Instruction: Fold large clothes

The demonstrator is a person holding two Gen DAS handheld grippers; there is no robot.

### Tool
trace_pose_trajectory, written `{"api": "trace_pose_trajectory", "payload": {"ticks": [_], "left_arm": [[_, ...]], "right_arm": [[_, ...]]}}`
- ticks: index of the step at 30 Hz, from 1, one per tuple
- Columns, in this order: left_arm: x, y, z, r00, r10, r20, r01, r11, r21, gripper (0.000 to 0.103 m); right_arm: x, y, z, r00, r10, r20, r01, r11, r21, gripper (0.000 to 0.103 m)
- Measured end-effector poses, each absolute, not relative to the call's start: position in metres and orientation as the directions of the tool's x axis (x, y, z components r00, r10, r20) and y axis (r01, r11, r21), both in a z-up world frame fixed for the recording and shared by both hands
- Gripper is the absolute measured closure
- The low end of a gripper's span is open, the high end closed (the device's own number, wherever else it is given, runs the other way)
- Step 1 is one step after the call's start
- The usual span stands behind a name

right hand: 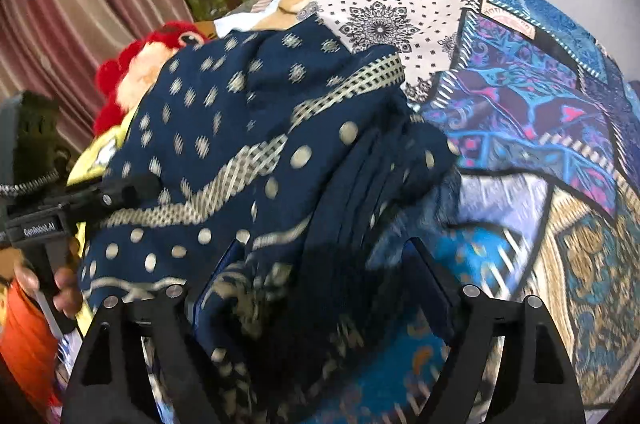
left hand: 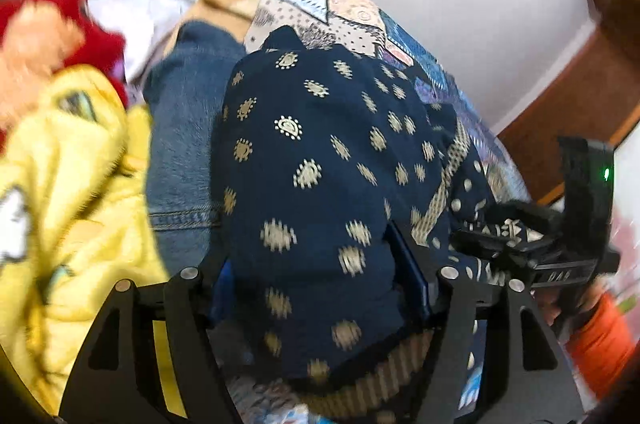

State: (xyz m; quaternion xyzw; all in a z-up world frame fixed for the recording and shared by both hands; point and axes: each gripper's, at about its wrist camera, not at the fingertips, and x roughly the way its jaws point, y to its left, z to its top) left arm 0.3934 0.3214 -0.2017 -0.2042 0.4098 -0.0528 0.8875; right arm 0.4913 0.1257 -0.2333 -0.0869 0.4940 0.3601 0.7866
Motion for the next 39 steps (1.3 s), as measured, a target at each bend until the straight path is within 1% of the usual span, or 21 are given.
{"api": "trace_pose_trajectory", "payload": {"ticks": [4, 5, 7, 9, 13, 15, 17, 19, 24, 26, 28, 30, 31, 35, 36, 39], "left_arm": [[0.367, 0.312, -0.194, 0.676, -0.186, -0.713, -0.058, 0.951, -0.303, 0.026], [0.356, 0.306, -0.191, 0.679, -0.168, -0.714, -0.048, 0.961, -0.271, 0.025], [0.345, 0.297, -0.189, 0.682, -0.133, -0.719, -0.043, 0.974, -0.221, 0.022], [0.333, 0.292, -0.191, 0.675, -0.109, -0.73, -0.054, 0.979, -0.196, 0.017], [0.321, 0.287, -0.193, 0.646, -0.092, -0.758, -0.098, 0.975, -0.201, 0.018], [0.312, 0.283, -0.18, 0.642, -0.067, -0.763, -0.113, 0.977, -0.18, 0.019], [0.297, 0.278, -0.16, 0.67, -0.043, -0.741, -0.121, 0.979, -0.166, 0.019], [0.28, 0.272, -0.132, 0.711, -0.021, -0.703, -0.125, 0.98, -0.156, 0.019], [0.218, 0.239, -0.045, 0.846, 0.043, -0.531, -0.114, 0.988, -0.102, 0.019], [0.187, 0.22, -0.011, 0.894, 0.06, -0.444, -0.104, 0.992, -0.075, 0.019], [0.164, 0.205, 0.011, 0.924, 0.074, -0.376, -0.1, 0.994, -0.051, 0.019], [0.133, 0.186, 0.034, 0.953, 0.091, -0.291, -0.102, 0.994, -0.024, 0.019], [0.12, 0.179, 0.042, 0.963, 0.09, -0.252, -0.1, 0.995, -0.024, 0.019], [0.081, 0.158, 0.061, 0.983, 0.091, -0.157, -0.1, 0.994, -0.049, 0.019], [0.073, 0.155, 0.064, 0.985, 0.102, -0.137, -0.111, 0.992, -0.058, 0.019], [0.056, 0.151, 0.067, 0.989, 0.103, -0.101, -0.114, 0.988, -0.107, 0.019]], "right_arm": [[0.479, 0.101, -0.229, 0.239, 0.483, -0.842, -0.624, 0.741, 0.249, 0.023], [0.475, 0.094, -0.227, 0.237, 0.486, -0.841, -0.616, 0.745, 0.257, 0.023], [0.465, 0.084, -0.223, 0.237, 0.475, -0.848, -0.608, 0.753, 0.251, 0.022], [0.453, 0.076, -0.219, 0.259, 0.459, -0.85, -0.607, 0.762, 0.227, 0.022], [0.427, 0.06, -0.204, 0.286, 0.442, -0.85, -0.588, 0.782, 0.209, 0.022], [0.41, 0.053, -0.186, 0.317, 0.451, -0.834, -0.59, 0.783, 0.199, 0.023], [0.39, 0.051, -0.162, 0.368, 0.46, -0.808, -0.612, 0.774, 0.161, 0.023], [0.361, 0.046, -0.13, 0.437, 0.487, -0.756, -0.647, 0.754, 0.111, 0.023], [0.287, 0.03, -0.051, 0.589, 0.568, -0.575, -0.683, 0.73, 0.021, 0.023], [0.26, 0.021, -0.024, 0.625, 0.603, -0.495, -0.688, 0.725, 0.015, 0.023], [0.231, 0.007, 0.002, 0.652, 0.637, -0.412, -0.691, 0.723, 0.025, 0.023], [0.205, -0.006, 0.021, 0.677, 0.653, -0.34, -0.686, 0.727, 0.03, 0.023], [0.195, -0.01, 0.027, 0.685, 0.657, -0.314, -0.684, 0.728, 0.032, 0.023], [0.154, -0.031, 0.049, 0.719, 0.664, -0.207, -0.67, 0.741, 0.049, 0.023], [0.142, -0.037, 0.053, 0.726, 0.663, -0.181, -0.666, 0.744, 0.054, 0.023], [0.123, -0.046, 0.058, 0.737, 0.661, -0.142, -0.658, 0.749, 0.071, 0.023]]}}
